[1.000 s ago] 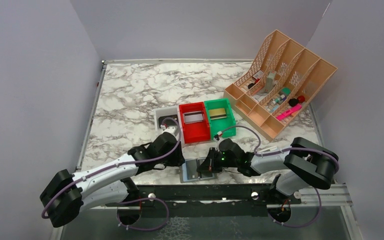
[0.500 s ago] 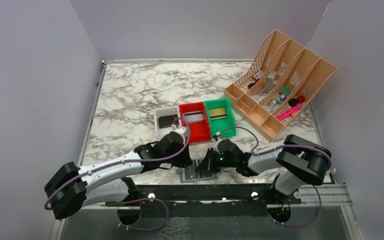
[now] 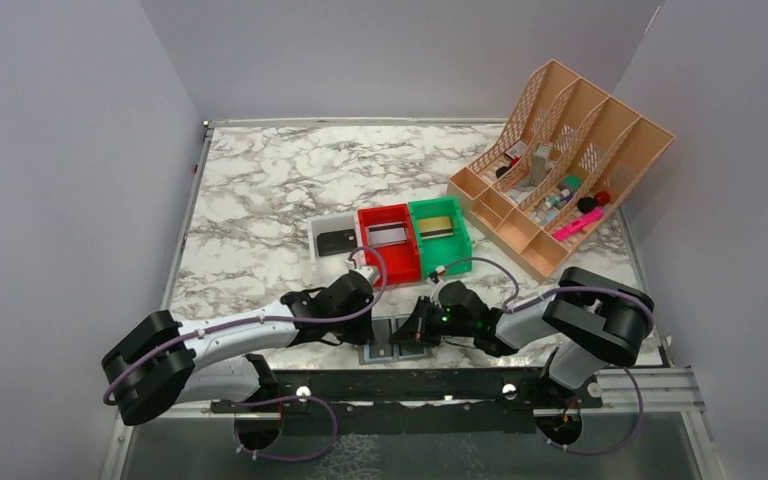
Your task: Take the credit cards out of the card holder
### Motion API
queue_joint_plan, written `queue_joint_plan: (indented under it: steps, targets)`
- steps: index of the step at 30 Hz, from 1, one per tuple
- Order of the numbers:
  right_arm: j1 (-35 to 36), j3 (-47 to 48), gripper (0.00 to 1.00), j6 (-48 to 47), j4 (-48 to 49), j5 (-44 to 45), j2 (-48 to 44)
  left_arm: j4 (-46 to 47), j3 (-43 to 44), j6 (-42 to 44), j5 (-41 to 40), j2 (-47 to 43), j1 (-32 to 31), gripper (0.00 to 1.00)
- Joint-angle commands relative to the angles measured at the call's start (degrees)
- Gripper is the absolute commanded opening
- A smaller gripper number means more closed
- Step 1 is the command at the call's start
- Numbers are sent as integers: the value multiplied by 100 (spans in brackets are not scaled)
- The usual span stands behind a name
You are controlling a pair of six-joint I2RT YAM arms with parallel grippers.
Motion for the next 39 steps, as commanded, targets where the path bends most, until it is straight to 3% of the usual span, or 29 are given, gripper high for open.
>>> queue_joint_plan:
  steps: [1, 7, 28, 33, 39]
  targets:
    - [-17, -81, 5, 38, 86, 41, 22, -88, -45, -66, -363, 194, -67, 7]
    - [-32, -190, 6, 30, 49, 98, -83, -205, 5, -116, -572, 408, -141, 2]
    - [-89, -442, 4, -38, -505, 395, -838, -476, 82, -98, -792, 432, -200, 0]
    - [-88, -396, 10, -49, -297, 331, -768, -464, 147, -34, -760, 481, -233, 0]
    - [-87, -257, 25, 21, 85, 156, -459, -430, 150, -19, -738, 541, -267, 0]
